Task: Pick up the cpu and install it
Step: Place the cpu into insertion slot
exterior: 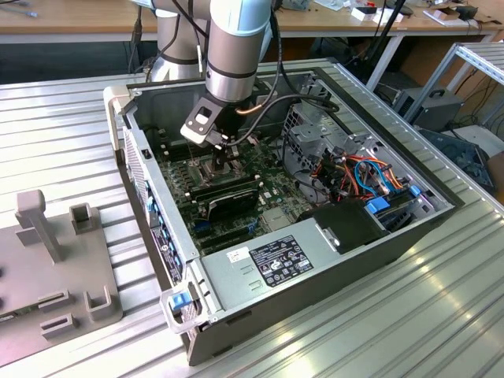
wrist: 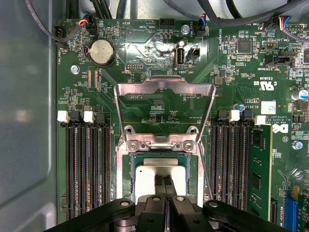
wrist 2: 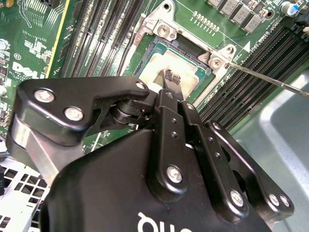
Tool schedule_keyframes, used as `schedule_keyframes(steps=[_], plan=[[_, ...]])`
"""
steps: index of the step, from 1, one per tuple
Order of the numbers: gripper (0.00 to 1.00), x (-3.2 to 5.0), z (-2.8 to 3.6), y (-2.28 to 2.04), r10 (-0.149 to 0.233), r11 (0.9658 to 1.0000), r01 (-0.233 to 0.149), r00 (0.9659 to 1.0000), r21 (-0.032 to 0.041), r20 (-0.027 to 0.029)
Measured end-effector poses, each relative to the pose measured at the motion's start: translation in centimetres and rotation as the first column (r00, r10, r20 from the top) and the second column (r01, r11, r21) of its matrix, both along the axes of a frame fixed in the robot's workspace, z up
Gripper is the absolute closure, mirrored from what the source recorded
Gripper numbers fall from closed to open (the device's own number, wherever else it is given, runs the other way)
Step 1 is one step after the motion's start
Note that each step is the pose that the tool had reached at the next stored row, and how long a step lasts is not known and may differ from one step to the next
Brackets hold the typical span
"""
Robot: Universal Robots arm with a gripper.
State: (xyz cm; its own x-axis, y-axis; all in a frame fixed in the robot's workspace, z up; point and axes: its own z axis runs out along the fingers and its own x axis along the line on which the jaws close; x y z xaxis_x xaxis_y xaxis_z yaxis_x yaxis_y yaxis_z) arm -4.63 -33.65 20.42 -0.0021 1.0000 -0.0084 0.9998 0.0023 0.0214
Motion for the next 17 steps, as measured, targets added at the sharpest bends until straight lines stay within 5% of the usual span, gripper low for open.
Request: schedule_keyframes(steps=[17], plan=[[0.89, 0.01, 0.37, 0.02, 0.000, 1.0000, 0.000, 1.0000, 0.0006, 0.0005]])
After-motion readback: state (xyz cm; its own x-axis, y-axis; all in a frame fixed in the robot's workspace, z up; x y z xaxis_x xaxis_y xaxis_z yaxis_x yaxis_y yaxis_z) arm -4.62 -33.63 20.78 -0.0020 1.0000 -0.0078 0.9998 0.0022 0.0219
